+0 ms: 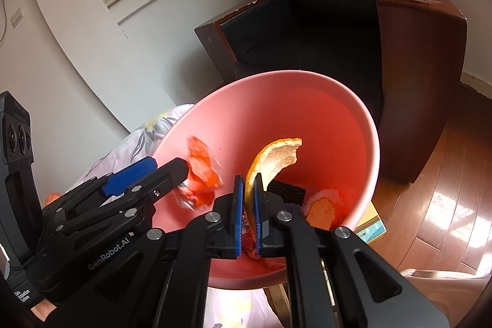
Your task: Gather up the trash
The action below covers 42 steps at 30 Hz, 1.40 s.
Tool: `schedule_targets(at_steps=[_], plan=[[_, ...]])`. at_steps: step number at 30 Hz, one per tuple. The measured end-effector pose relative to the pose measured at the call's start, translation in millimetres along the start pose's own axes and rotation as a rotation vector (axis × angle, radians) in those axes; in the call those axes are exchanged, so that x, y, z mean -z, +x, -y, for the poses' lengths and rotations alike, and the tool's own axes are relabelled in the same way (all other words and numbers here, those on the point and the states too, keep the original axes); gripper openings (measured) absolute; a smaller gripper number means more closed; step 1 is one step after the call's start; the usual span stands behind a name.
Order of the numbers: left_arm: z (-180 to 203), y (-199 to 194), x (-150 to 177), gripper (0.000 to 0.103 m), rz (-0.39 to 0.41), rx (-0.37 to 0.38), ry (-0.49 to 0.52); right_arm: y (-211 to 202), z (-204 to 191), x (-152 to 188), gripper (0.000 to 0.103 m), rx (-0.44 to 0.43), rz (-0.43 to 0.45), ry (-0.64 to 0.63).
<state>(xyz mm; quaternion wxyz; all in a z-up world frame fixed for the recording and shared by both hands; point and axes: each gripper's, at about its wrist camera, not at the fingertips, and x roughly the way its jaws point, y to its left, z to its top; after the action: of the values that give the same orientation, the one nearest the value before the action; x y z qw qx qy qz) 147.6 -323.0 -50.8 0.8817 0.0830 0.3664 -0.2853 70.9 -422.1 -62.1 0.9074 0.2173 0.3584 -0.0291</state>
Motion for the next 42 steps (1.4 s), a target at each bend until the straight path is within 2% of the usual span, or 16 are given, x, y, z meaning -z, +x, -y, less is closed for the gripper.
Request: schedule_targets(at_steps=[4, 7, 10, 15, 19, 28, 35, 42], plan=[[-1.8, -5.1, 0.1, 0.05, 0.009, 0.006, -0.002, -1.2, 2.6, -0.9, 0.009, 0.0, 0.002, 0.012], [-4.5, -10.8, 0.4, 0.051, 0.016, 0.008, -0.009, -5.4, 1.9, -0.4, 0.02, -0.005, 0.012, 0.014], [-7.2, -17.9, 0.3, 0.052, 0.022, 0.015, -0.02, -9.4, 1.0, -1.0, 0.026, -0.01, 0.012, 0.015], [-10.2, -34.1, 3.8, 0.053, 0.037, 0.023, -0.018, -18.1, -5.1, -0.6, 0.027, -0.009, 0.021, -0.007], [-15.1, -47.5, 8.8, 0.056, 0.049, 0.027, -0.03, -11.1, -9.8, -0.7, 0.039, -0.011, -0.044, -0.033], [-29.9, -71.6, 22.0, 0.056, 0.05, 0.024, -0.076, -16.9, -20.1, 3.4, 0.04, 0.016, -0.07, -0.075], [-36.0, -100.6, 31.6, 0.056, 0.087, 0.013, -0.094, -50.4, -39.1, 13.1, 0.04, 0.041, 0.012, -0.113], [-38.5, -137.2, 44.8, 0.056, 0.125, 0.009, -0.082, -79.7, -63.2, 37.7, 0.04, 0.092, 0.107, -0.127]])
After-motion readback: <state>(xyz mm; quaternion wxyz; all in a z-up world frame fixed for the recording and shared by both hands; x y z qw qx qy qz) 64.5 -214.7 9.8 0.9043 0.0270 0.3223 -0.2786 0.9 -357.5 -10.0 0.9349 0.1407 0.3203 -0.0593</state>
